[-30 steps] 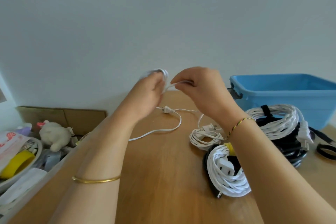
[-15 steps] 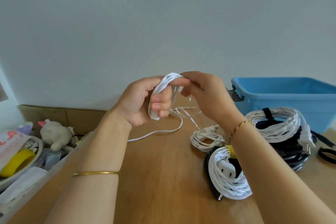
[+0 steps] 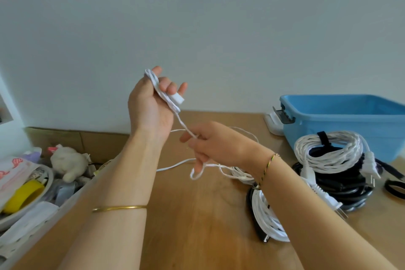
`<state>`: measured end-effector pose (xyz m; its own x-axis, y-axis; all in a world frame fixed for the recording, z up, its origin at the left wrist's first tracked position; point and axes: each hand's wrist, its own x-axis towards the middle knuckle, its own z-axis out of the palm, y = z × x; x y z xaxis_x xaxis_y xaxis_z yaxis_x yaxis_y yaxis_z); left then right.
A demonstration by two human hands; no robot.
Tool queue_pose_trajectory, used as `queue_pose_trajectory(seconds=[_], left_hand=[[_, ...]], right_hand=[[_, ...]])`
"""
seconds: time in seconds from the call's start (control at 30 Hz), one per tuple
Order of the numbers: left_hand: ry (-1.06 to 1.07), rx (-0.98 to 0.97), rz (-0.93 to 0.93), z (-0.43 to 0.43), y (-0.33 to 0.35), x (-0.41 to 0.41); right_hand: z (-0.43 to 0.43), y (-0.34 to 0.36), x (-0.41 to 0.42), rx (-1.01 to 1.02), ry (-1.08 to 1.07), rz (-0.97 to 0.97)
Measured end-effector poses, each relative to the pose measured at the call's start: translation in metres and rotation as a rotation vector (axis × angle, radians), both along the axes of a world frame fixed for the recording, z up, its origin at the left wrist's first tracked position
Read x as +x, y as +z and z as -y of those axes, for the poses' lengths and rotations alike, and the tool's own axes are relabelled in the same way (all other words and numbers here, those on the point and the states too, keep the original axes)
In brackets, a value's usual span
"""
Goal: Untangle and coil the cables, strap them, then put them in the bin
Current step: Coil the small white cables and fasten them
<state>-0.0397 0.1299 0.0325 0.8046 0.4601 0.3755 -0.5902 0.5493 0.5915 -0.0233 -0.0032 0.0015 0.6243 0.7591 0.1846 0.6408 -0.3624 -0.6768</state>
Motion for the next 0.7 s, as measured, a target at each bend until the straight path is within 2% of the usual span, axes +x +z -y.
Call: queue_pose_trajectory(seconds=[0.1,0.17,0.3,0.37,0.43,0.57,0.7], left_hand=[[0.234,0.152,-0.056,-0.007,-0.002,0.002],[0.368,0.328,-0.092,-0.008,-0.006,0.002],[0.624,0.988,-0.147,0.004,-0.014,0.003],[0.562,1.135,-0.171,0.009,-0.016,0.001],[0.457,1.166,-0.21,0.009,-0.017,0.0],[0.16,1.081,-0.303,0.012,-0.014,-0.006],[-0.21,0.988,-0.322,0.018,-0.004,-0.017]], right_hand=[[0.003,0.006,-0.011,-0.079,0.074,-0.05],[0.001,0.013,-0.016,-0.039,0.06,-0.039],[0.007,0.028,-0.015,0.136,-0.116,0.065],[0.017,0.033,-0.009,0.231,-0.191,0.115],[0.03,0.039,-0.003,0.307,-0.269,0.229],[0.043,0.043,0.007,0.431,-0.347,0.394],[0.041,0.036,0.013,0.54,-0.363,0.408]])
